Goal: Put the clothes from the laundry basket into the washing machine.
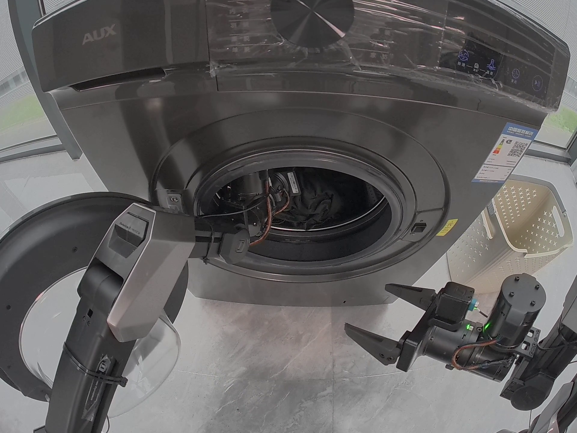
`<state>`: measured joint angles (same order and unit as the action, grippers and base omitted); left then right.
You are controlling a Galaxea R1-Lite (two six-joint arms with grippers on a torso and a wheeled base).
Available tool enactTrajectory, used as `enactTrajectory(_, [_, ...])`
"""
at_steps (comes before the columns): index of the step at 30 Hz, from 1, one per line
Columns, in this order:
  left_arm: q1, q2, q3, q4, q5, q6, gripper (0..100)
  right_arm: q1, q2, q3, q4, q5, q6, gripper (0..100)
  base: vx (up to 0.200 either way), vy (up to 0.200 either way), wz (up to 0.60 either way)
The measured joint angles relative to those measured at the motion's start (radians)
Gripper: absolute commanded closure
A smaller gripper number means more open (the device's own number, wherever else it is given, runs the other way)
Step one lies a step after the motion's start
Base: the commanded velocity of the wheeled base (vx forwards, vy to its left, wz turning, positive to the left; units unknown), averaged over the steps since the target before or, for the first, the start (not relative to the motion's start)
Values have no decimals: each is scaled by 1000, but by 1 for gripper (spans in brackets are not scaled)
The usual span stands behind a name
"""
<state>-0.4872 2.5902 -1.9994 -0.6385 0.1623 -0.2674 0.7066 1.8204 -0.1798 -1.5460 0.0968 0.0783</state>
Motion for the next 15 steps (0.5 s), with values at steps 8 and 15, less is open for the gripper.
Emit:
enactTrajectory(8, [-29,-14,23,61,-9,1,0,-1,0,2,0,0,0,0,0,0,0])
enactTrajectory(15, [-53,-31,130,129,-70,30,100,0,5,2,0,0,1,0,0,0,0])
